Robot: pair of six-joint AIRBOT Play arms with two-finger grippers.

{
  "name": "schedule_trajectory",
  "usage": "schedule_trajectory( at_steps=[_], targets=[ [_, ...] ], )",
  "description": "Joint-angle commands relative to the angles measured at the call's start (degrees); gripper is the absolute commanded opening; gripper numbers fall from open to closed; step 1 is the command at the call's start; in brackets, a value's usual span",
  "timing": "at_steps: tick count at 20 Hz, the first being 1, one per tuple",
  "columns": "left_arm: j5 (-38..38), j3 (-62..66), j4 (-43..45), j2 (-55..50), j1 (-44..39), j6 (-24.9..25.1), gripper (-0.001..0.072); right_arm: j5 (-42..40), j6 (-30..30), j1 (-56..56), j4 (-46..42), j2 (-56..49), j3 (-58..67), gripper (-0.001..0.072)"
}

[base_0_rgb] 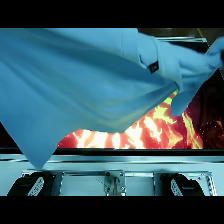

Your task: Fold the shirts.

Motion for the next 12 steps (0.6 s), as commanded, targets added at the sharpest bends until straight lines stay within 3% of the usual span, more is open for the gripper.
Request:
schedule_trajectory(
  at_steps=[1, 2, 4, 8, 12],
  targets=[
    [0.39, 0.37, 3.82, -4.83, 0.13, -3.37, 0.0036, 23.74, 3.54, -0.04, -6.45, -3.39, 0.15, 0.0061],
    [0.37, 0.37, 3.82, -7.54, 0.02, -4.87, 0.0036, 30.05, 4.26, -0.04, -7.41, -5.35, -0.44, 0.0061],
    [0.42, 0.37, 3.41, -13.55, 0.0, -6.58, 0.0036, 34.23, 4.28, -0.04, -8.94, -8.28, -3.76, 0.0061],
    [4.37, 0.39, -4.48, -28.02, -2.62, -7.06, 0.0037, 20.83, 3.63, -0.04, -9.27, -14.25, -13.33, 0.0062],
    [6.27, 0.39, -5.05, -42.71, -11.34, -4.17, 0.0037, 10.14, 3.67, -0.04, -9.22, -25.59, -16.33, 0.0062]
  ],
)
